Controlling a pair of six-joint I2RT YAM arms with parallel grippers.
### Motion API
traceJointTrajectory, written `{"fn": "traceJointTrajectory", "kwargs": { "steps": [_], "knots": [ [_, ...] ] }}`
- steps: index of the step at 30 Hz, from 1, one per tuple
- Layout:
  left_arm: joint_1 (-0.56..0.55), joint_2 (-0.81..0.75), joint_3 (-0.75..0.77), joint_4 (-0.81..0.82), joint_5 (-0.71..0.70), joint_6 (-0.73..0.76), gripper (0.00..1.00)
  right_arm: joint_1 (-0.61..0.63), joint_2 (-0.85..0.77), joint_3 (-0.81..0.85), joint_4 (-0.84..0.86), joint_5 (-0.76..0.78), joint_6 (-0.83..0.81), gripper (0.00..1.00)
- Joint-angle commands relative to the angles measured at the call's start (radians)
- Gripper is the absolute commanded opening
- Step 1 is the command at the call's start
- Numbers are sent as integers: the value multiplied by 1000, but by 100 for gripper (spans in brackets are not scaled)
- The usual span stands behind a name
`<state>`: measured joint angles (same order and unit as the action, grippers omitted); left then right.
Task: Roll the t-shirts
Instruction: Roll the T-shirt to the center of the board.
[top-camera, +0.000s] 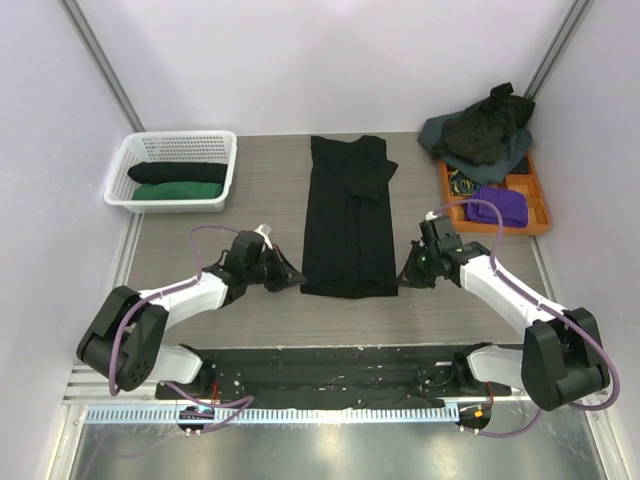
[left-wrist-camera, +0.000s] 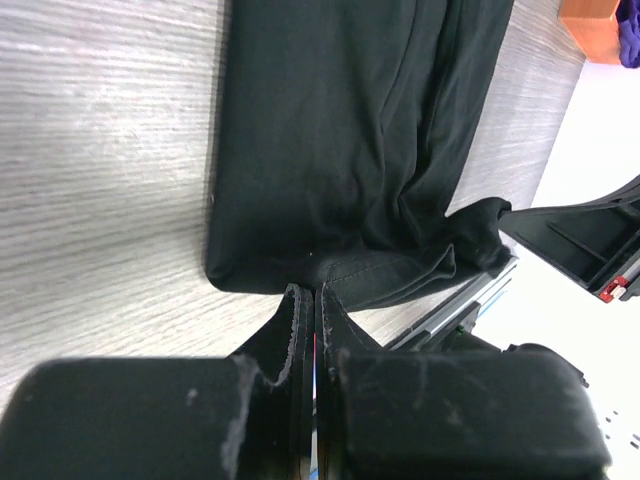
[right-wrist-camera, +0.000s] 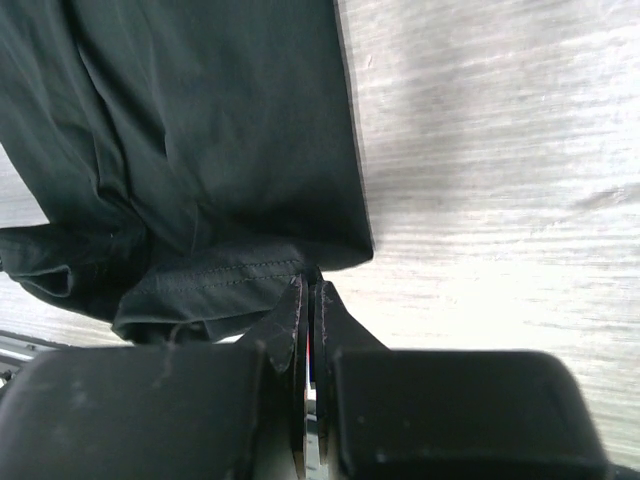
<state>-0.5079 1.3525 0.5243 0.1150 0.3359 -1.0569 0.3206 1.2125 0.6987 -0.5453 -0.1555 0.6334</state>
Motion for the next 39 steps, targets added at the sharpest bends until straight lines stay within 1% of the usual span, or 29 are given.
{"fn": "traceJointTrajectory", "kwargs": {
  "steps": [1, 12, 15, 18, 19, 20, 21, 22, 24, 27, 28, 29, 31, 32, 33, 35, 36, 38, 39],
  "knots": [
    [16, 19, 42, 35, 8, 29, 0, -17, 28, 57, 48, -15, -35, 4],
    [34, 63, 46, 89, -20, 17, 0, -32, 139, 160, 51, 19, -61, 11],
    [39, 79, 52, 107, -37, 15, 0, -35, 165, 180, 53, 34, -67, 16],
    [45, 105, 74, 117, -38, 20, 3, -38, 183, 189, 56, 42, -70, 27],
    [46, 109, 80, 118, -37, 29, 7, -38, 189, 191, 56, 53, -70, 33],
    [48, 117, 86, 121, -37, 34, 9, -38, 190, 193, 56, 59, -70, 37],
    [49, 128, 101, 121, -38, 40, 14, -40, 187, 194, 57, 63, -70, 42],
    [49, 132, 106, 123, -37, 50, 24, -40, 173, 194, 62, 63, -74, 49],
    [51, 137, 117, 121, -38, 58, 28, -40, 148, 193, 62, 70, -77, 52],
    [52, 137, 125, 114, -40, 64, 41, -40, 69, 180, 62, 86, -90, 56],
    [52, 122, 125, 107, -41, 69, 46, -40, 47, 176, 62, 92, -96, 56],
    [51, 106, 125, 91, -43, 83, 47, -41, 1, 168, 62, 88, -107, 56],
    [52, 73, 125, 62, -58, 107, 47, -40, -34, 139, 76, 54, -139, 50],
    [52, 27, 128, 33, -64, 123, 47, -40, -47, 128, 77, 31, -146, 47],
    [51, 8, 128, 16, -70, 152, 47, -38, -59, 111, 79, -2, -149, 39],
    [43, -35, 123, -17, -64, 172, 42, -40, -61, 96, 93, -48, -146, 30],
    [39, -39, 121, -20, -55, 181, 39, -38, -57, 75, 105, -105, -141, 23],
    [13, -33, 118, -12, -26, 186, 39, -34, -50, 52, 174, -171, -117, 19],
    [2, -26, 120, -5, -15, 193, 40, -29, -39, 30, 233, -240, -103, 13]
  ]
}}
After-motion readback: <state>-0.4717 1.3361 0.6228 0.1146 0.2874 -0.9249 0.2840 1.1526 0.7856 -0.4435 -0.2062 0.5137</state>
